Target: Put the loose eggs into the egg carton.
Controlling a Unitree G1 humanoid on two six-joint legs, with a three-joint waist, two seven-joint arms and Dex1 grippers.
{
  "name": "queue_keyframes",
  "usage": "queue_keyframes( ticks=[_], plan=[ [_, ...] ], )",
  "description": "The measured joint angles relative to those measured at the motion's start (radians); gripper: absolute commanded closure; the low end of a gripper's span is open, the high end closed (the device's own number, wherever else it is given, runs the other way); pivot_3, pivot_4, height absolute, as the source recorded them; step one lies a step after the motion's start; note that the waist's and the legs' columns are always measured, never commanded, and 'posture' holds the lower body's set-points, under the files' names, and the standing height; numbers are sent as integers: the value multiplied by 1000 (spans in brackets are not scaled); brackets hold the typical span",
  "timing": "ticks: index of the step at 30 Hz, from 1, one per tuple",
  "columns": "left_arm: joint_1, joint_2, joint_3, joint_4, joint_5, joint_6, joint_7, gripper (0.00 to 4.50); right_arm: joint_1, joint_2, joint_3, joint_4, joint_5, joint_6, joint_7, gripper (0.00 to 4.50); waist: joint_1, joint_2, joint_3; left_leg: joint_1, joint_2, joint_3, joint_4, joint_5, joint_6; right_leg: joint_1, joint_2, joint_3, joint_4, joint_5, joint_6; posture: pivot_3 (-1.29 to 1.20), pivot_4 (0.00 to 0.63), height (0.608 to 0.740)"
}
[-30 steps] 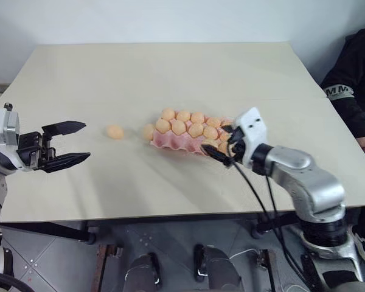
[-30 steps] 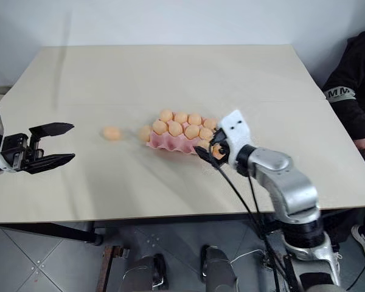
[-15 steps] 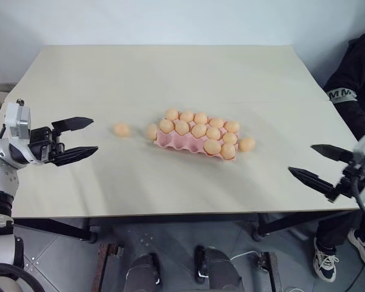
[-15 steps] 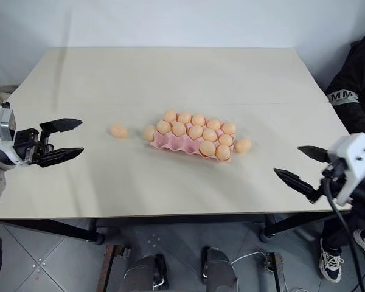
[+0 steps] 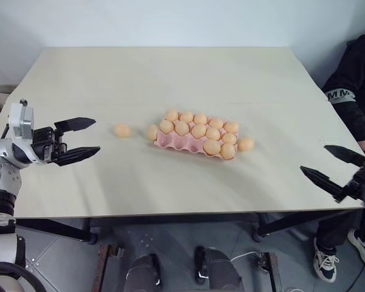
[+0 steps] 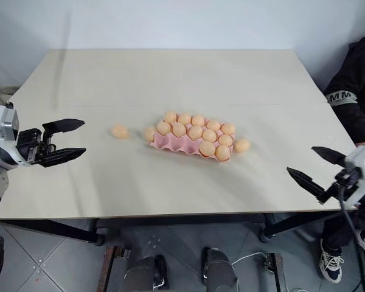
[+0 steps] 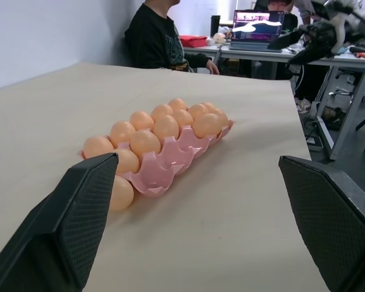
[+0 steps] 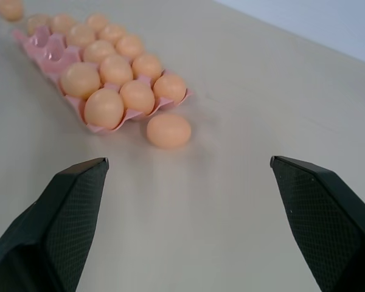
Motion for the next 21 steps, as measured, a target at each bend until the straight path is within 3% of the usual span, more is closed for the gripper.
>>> queue_keyframes(
  ticks=[11, 21],
  plan=[
    [6, 1, 21, -19, -1, 0, 0, 0, -410, 176, 279, 407, -144, -35, -216, 44, -21, 1, 0, 0, -1, 0, 0, 2, 3, -1, -1, 0, 5, 0, 1, 0, 150, 740],
    [47, 1, 65, -57, -1, 1, 0, 0, -590, 271, 348, 679, -195, -105, -288, 44, -20, 1, 1, 0, -1, 1, 0, 2, 3, -2, 0, 0, 6, 0, 1, 0, 150, 740]
  ],
)
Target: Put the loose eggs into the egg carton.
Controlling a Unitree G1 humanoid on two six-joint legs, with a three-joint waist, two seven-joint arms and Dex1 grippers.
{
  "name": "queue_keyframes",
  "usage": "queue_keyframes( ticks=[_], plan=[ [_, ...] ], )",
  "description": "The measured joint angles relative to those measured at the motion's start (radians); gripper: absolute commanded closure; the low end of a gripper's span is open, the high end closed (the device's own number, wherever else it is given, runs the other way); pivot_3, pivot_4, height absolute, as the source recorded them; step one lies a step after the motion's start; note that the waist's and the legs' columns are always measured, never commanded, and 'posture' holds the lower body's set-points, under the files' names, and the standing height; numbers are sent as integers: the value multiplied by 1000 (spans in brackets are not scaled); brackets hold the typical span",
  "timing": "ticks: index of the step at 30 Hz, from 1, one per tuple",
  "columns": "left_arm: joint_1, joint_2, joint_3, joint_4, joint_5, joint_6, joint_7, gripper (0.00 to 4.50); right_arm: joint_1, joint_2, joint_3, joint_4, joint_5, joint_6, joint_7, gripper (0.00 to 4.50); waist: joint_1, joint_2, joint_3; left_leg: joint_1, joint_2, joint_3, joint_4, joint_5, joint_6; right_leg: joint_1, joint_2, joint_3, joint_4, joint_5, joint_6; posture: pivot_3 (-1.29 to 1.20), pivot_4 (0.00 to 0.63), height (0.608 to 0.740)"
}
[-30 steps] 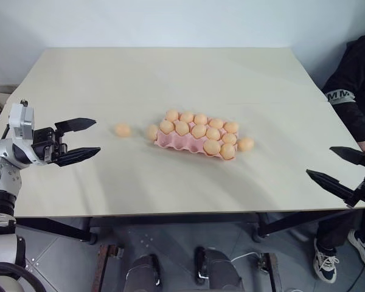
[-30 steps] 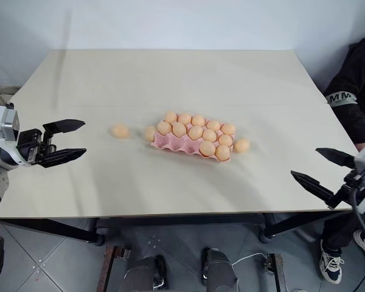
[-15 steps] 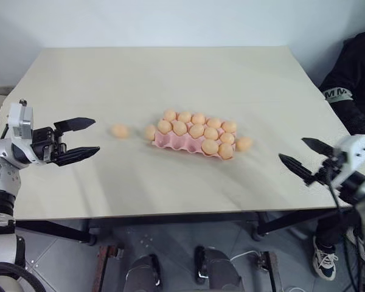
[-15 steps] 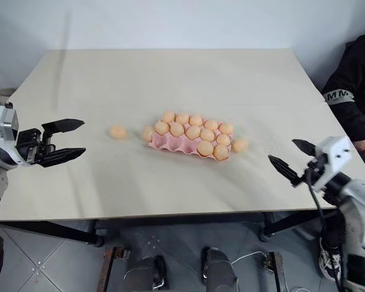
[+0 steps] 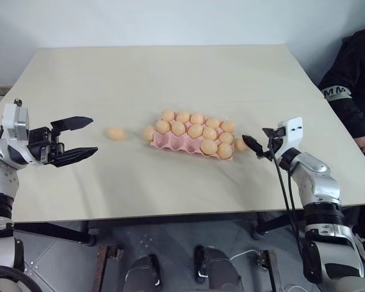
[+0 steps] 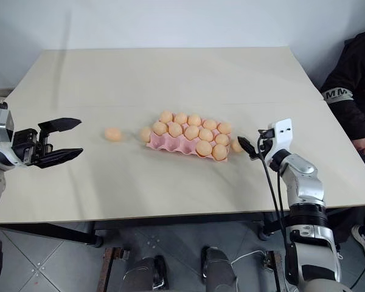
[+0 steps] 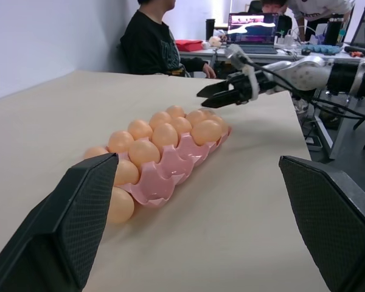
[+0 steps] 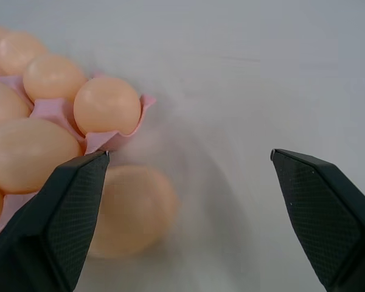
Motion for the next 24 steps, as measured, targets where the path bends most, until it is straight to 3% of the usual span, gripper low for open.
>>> queue_keyframes(
  ticks=[14, 24],
  plan=[
    [37, -1, 64, -43, 19, 13, 0, 0, -111, 32, 75, 188, -54, -56, 2, 44, -2, 0, 0, 1, 0, 0, 1, -1, -1, 1, -1, 0, 1, 0, 0, 0, 150, 740],
    [41, -11, 91, -64, 41, 25, 0, 0, -120, 27, 99, 187, -76, -45, 5, 44, -3, -1, -1, 2, 0, 0, 1, -2, -3, 2, -1, 1, 1, 1, 0, 0, 150, 740]
  ],
)
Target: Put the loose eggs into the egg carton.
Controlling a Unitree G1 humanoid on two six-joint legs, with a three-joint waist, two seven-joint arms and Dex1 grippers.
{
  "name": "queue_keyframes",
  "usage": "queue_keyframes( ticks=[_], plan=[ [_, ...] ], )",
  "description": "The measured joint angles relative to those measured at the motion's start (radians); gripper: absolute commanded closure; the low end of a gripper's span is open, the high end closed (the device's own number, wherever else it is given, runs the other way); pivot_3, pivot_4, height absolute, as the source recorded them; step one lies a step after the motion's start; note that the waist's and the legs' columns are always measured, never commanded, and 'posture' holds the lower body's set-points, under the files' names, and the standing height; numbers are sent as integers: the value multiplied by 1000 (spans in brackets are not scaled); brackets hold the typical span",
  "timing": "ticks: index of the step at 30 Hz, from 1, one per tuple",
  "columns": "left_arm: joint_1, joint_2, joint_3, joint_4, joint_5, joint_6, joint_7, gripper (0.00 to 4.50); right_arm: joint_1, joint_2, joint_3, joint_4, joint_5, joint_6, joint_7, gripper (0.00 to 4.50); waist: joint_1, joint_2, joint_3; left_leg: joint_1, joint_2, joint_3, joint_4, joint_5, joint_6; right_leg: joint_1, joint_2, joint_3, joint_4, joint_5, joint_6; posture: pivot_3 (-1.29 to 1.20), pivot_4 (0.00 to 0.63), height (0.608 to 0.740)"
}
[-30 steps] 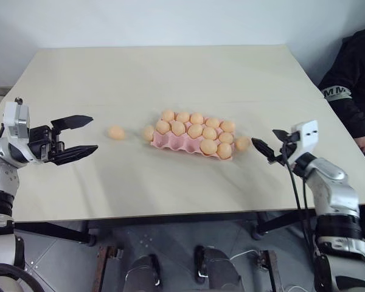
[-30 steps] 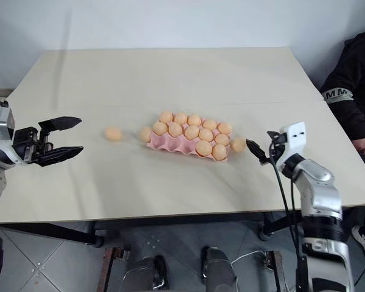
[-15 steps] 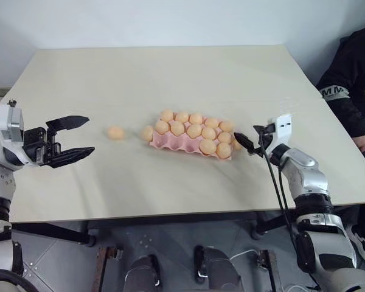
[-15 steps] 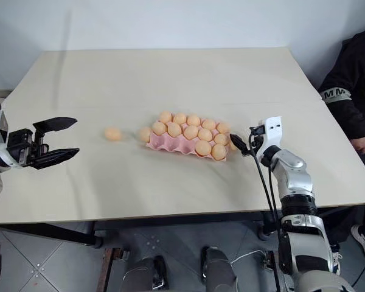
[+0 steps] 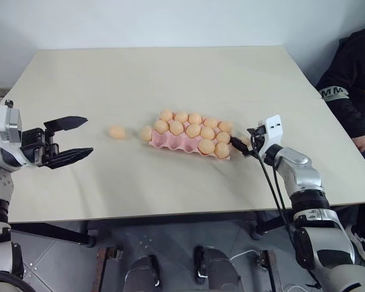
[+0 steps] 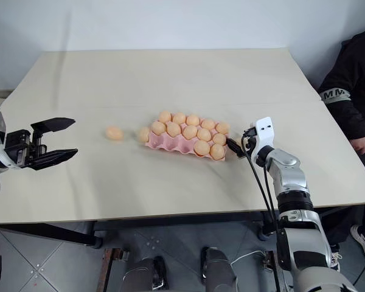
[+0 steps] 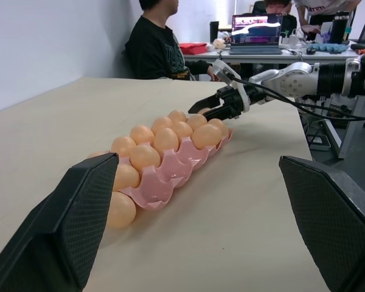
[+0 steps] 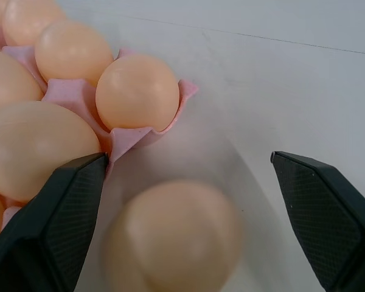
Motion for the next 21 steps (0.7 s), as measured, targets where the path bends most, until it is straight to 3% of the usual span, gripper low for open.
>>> queue_keyframes(
  ticks=[2, 6, 21],
  plan=[
    [0, -3, 3, -5, 3, 2, 0, 0, 0, 0, 1, 0, 0, 2, -1, 44, 0, 0, 0, 0, 0, 0, 0, 0, 0, 0, 0, 0, 0, 0, 0, 0, 150, 740],
    [0, -6, 4, -6, 7, 8, 0, 0, 0, 0, 6, -11, 0, 18, 0, 882, 0, 0, 0, 0, 0, 0, 0, 0, 0, 0, 0, 0, 0, 0, 0, 0, 150, 740],
    [-5, -31, 23, -9, 37, 12, 0, 0, 176, -122, 22, -276, -13, 112, 19, 882, 21, -1, 0, -1, 0, 0, -1, -2, -1, 0, -1, -1, -3, 0, 0, 0, 150, 740]
  ],
)
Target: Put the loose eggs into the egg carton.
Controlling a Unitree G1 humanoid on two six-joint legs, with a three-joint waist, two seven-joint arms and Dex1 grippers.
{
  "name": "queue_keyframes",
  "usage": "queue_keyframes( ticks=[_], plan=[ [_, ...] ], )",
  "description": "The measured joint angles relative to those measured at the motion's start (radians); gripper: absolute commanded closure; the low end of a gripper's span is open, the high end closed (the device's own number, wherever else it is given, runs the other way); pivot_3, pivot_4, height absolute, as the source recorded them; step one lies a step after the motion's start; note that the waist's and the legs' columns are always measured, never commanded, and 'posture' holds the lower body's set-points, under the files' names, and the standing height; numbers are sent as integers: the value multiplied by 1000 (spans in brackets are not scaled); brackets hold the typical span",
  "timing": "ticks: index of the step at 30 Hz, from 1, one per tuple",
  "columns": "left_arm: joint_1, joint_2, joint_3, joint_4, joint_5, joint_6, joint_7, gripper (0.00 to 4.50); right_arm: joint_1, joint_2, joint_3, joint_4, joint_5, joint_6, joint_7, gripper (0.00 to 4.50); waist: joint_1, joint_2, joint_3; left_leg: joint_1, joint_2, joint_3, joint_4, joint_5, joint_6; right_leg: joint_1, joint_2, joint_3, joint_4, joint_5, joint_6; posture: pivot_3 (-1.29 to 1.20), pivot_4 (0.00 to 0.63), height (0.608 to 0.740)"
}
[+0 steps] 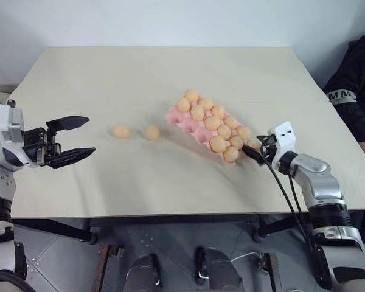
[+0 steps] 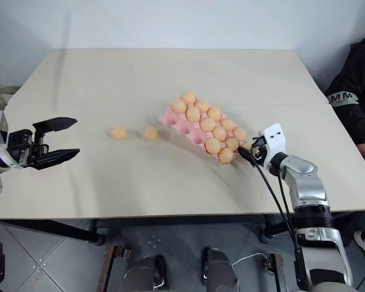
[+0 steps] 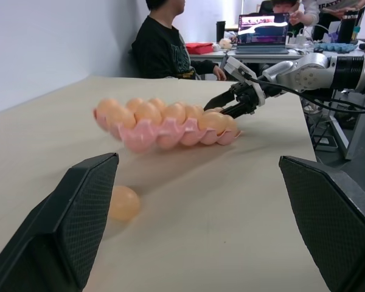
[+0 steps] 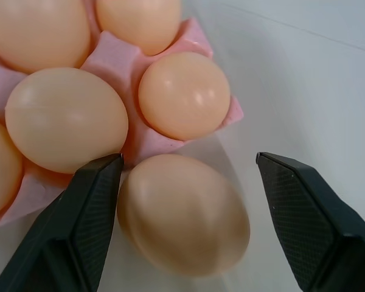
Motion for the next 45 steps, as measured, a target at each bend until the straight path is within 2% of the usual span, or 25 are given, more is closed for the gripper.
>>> queue_keyframes(
  ticks=[26, 45],
  plan=[
    [-11, -16, 9, 3, 21, -8, 0, 0, -33, 0, 10, 4, -7, 9, 0, 882, -7, 0, 0, 0, 0, 0, 0, 0, 0, 0, -1, 0, 0, 0, 0, 0, 150, 740],
    [1, -37, 28, 2, 22, -19, 0, 0, -18, -1, 9, -97, -10, 99, -2, 882, -15, 1, 0, -1, 0, 0, -2, 0, 0, -2, 0, 0, -1, 0, 0, 0, 150, 740]
  ],
)
